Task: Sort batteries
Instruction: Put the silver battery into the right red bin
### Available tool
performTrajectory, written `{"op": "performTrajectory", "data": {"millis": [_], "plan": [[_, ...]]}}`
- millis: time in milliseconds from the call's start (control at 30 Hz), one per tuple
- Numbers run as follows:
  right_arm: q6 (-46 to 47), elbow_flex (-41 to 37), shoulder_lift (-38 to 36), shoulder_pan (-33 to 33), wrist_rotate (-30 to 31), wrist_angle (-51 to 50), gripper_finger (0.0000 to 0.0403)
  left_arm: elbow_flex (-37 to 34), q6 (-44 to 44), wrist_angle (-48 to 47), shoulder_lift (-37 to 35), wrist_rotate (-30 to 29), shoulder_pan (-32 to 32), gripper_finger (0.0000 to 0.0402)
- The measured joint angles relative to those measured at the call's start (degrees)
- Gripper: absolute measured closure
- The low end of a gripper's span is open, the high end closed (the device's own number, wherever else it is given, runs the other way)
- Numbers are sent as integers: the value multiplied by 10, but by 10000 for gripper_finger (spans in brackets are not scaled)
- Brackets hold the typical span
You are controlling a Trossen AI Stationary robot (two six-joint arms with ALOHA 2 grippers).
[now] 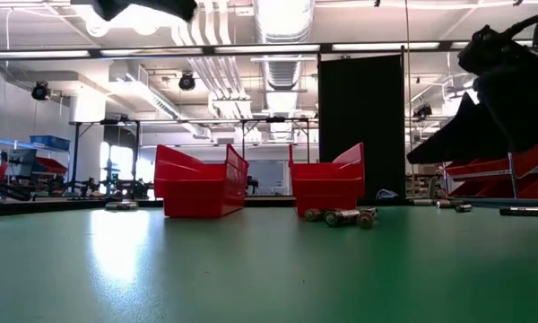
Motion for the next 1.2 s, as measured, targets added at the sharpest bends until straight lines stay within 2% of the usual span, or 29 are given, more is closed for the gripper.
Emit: {"op": "performTrajectory", "data": {"millis": [133, 267, 333, 400, 433, 567, 733, 967, 1200], "plan": [[-85, -28, 0, -21, -16, 128, 60, -105, 126, 207, -25, -91, -61, 385], [-129, -29, 15, -54, -42, 145, 60, -166, 280, 312, -43, -167, -65, 392], [-129, -28, 34, -74, -55, 148, 60, -184, 334, 318, -50, -271, -57, 393], [-130, -28, 58, -86, -64, 169, 60, -204, 334, 317, -53, -403, -50, 394], [-132, -28, 73, -90, -70, 190, 60, -211, 328, 309, -55, -413, -45, 394], [-135, -26, 128, -90, -76, 246, 60, -226, 351, 291, -72, -359, -20, 394], [-135, -25, 157, -100, -90, 277, 60, -246, 309, 287, -71, -353, -16, 394], [-136, -24, 165, -121, -94, 285, 60, -250, 303, 288, -57, -322, -15, 394], [-150, -24, 177, -145, -143, 317, 60, -250, 296, 287, -54, -319, -14, 394]]}}
